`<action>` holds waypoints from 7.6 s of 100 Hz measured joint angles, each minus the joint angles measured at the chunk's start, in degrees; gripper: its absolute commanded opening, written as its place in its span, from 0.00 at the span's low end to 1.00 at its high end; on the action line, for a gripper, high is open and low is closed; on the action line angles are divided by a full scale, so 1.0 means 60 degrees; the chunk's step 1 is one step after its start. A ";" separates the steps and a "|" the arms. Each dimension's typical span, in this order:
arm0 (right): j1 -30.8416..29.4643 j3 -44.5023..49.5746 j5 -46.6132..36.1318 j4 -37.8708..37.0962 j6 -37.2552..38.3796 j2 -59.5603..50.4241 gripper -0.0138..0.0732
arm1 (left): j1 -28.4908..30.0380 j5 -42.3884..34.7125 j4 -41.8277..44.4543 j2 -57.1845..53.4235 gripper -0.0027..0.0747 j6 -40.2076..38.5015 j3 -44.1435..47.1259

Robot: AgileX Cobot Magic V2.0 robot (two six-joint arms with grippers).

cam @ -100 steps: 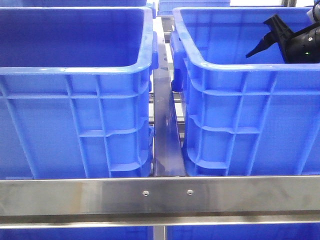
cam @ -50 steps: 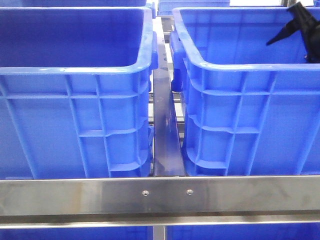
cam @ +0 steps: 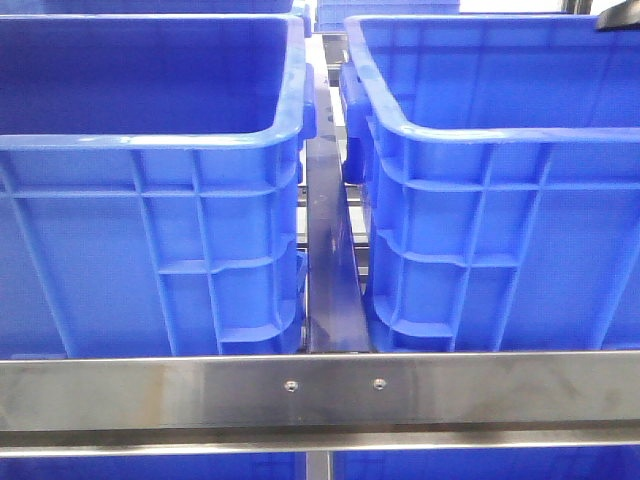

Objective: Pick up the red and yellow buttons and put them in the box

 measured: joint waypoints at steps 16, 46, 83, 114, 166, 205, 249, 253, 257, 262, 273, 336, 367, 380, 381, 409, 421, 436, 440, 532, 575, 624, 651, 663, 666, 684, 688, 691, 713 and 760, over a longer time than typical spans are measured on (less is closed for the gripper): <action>0.0000 0.1043 -0.0551 -0.0835 -0.0322 -0.1365 0.81 | 0.0000 0.0000 0.0000 0.0000 0.90 0.0000 0.0000; 0.0000 0.3250 -0.1358 -0.1296 -0.1636 -0.4307 0.81 | 0.0000 0.0000 0.0000 0.0000 0.90 0.0000 0.0000; 0.0000 0.5523 -0.2428 -0.1442 -0.2543 -0.8150 0.81 | 0.0000 0.0000 -0.0015 0.0000 0.90 0.0000 0.0000; 0.0000 0.6784 -0.2460 -0.1496 -0.2600 -1.0524 0.81 | 0.0000 0.0000 -0.0015 0.0000 0.90 0.0000 0.0000; 0.0000 0.7002 -0.2643 -0.1496 -0.2644 -1.1020 0.81 | 0.0000 0.0000 -0.0015 0.0000 0.90 0.0000 0.0000; 0.0000 0.7002 -0.2643 -0.1496 -0.2644 -1.1020 0.81 | 0.0000 0.0313 -0.0015 0.1246 0.90 0.0016 -0.1135; 0.0000 0.7002 -0.2656 -0.1496 -0.2644 -1.1020 0.81 | 0.0564 0.1332 0.0171 0.5733 0.90 0.0125 -0.4147; 0.0000 0.7002 -0.2656 -0.1496 -0.2644 -1.1020 0.81 | 0.0774 0.1426 0.0125 0.6089 0.90 0.0311 -0.4375; 0.0000 0.7002 -0.2656 -0.1496 -0.2644 -1.1020 0.81 | 0.0998 0.1513 0.0016 0.6433 0.90 0.0522 -0.4559; 0.0000 0.7002 -0.2656 -0.1496 -0.2644 -1.1020 0.81 | 0.1262 0.1592 -0.0194 0.6815 0.90 0.1029 -0.4855; 0.0000 0.7002 -0.2656 -0.1496 -0.2669 -1.1020 0.81 | 0.1803 0.1857 -0.0924 0.7613 0.90 0.2201 -0.5362; 0.0000 0.7002 -0.2656 -0.1496 -0.2669 -1.1020 0.81 | 0.3161 0.2297 -0.1932 1.0050 0.90 0.5097 -0.6656; 0.0000 0.7002 -0.2656 -0.1496 -0.2669 -1.1020 0.81 | 0.3312 0.2358 -0.1932 1.0883 0.90 0.5532 -0.7089; 0.0000 0.7002 -0.2656 -0.1496 -0.2669 -1.1020 0.81 | 0.3333 0.2247 -0.1932 1.0967 0.90 0.5844 -0.7249; 0.0000 0.7002 -0.2656 -0.1496 -0.2669 -1.1020 0.81 | 0.3333 0.2222 -0.1932 1.0967 0.90 0.5848 -0.7256; 0.0000 0.7002 -0.2656 -0.1496 -0.2669 -1.1020 0.81 | 0.3333 0.1978 -0.1846 1.1310 0.90 0.6030 -0.7341; 0.0000 0.7002 -0.2656 -0.1496 -0.2669 -1.1020 0.81 | 0.3333 0.1827 -0.1954 1.1598 0.90 0.6078 -0.7378; 0.0000 0.7002 -0.2656 -0.1496 -0.2669 -1.1020 0.81 | 0.3316 0.1727 -0.2062 1.1738 0.90 0.6100 -0.7361; 0.0000 0.7002 -0.2656 -0.1496 -0.2669 -1.1020 0.81 | 0.3316 0.1704 -0.2081 1.1738 0.90 0.6115 -0.7361; 0.0000 0.7002 -0.2656 -0.1496 -0.2669 -1.1020 0.81 | 0.3316 0.1369 -0.2331 1.2201 0.76 0.6226 -0.7361; 0.0000 0.7002 -0.2656 -0.1496 -0.2669 -1.1020 0.81 | 0.3316 0.1584 -0.2347 1.1763 0.01 0.6230 -0.7343; 0.0000 0.7002 -0.2656 -0.1496 -0.2669 -1.1020 0.81 | 0.3336 0.2670 -0.4427 0.9424 0.01 0.6301 -0.6195; 0.0000 0.7002 -0.2656 -0.1496 -0.2669 -1.1020 0.81 | 0.3336 0.2583 -0.7147 0.7393 0.01 0.7875 -0.4369; 0.0000 0.7002 -0.2656 -0.1496 -0.2669 -1.1020 0.81 | 0.3336 0.2583 -0.8110 0.6433 0.01 0.8545 -0.3608; 0.0000 0.7002 -0.2656 -0.1496 -0.2669 -1.1020 0.81 | 0.3336 0.2583 -0.8284 0.6213 0.01 0.8699 -0.3454; 0.0000 0.7002 -0.2656 -0.1496 -0.2669 -1.1020 0.81 | 0.3310 0.2700 -0.9536 0.4890 0.01 0.9862 -0.2667; 0.0000 0.7002 -0.2656 -0.1496 -0.2669 -1.1020 0.81 | 0.3229 0.2775 -0.9835 0.4652 0.01 1.0156 -0.2578; 0.0000 0.7002 -0.2656 -0.1496 -0.2669 -1.1020 0.81 | 0.3136 0.2840 -0.9997 0.4515 0.01 1.0323 -0.2529; 0.0000 0.7002 -0.2656 -0.1496 -0.2669 -1.1020 0.81 | 0.1878 0.3400 -1.0431 0.4020 0.01 1.0950 -0.2489; 0.0000 0.7002 -0.2656 -0.1496 -0.2669 -1.1020 0.81 | -0.0445 0.3387 -1.0727 0.4014 0.01 1.1174 -0.2485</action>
